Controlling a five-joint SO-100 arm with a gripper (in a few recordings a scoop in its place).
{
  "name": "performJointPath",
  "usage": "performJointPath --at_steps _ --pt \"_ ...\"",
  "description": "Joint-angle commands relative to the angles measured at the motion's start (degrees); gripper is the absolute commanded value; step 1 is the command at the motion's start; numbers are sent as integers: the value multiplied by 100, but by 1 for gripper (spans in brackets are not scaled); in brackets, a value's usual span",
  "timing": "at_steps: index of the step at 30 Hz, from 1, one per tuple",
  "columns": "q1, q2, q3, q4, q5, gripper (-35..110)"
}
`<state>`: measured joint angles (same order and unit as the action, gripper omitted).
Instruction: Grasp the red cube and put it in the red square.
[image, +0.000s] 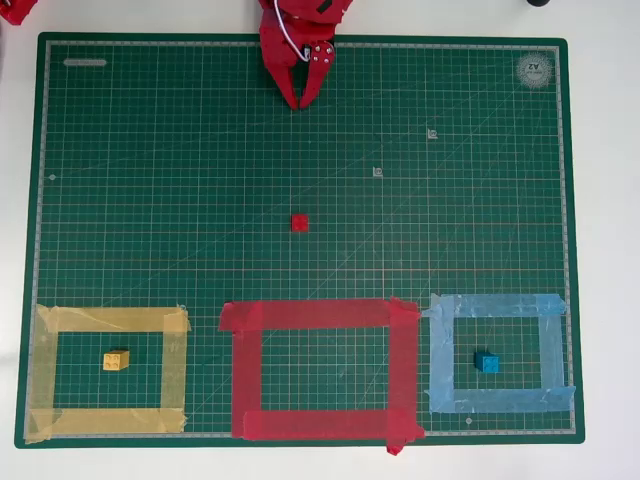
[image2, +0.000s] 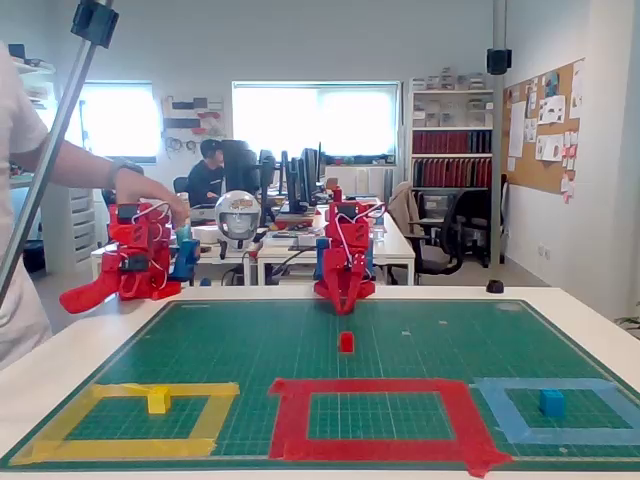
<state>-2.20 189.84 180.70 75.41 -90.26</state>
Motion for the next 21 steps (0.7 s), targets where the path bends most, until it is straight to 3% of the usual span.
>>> performJointPath --at_steps 1,18,21 --pt "-123 211 35 132 -88 -1" --pt "-141 185 18 44 -132 -1" --pt "-79 -193 -976 -439 -141 -1"
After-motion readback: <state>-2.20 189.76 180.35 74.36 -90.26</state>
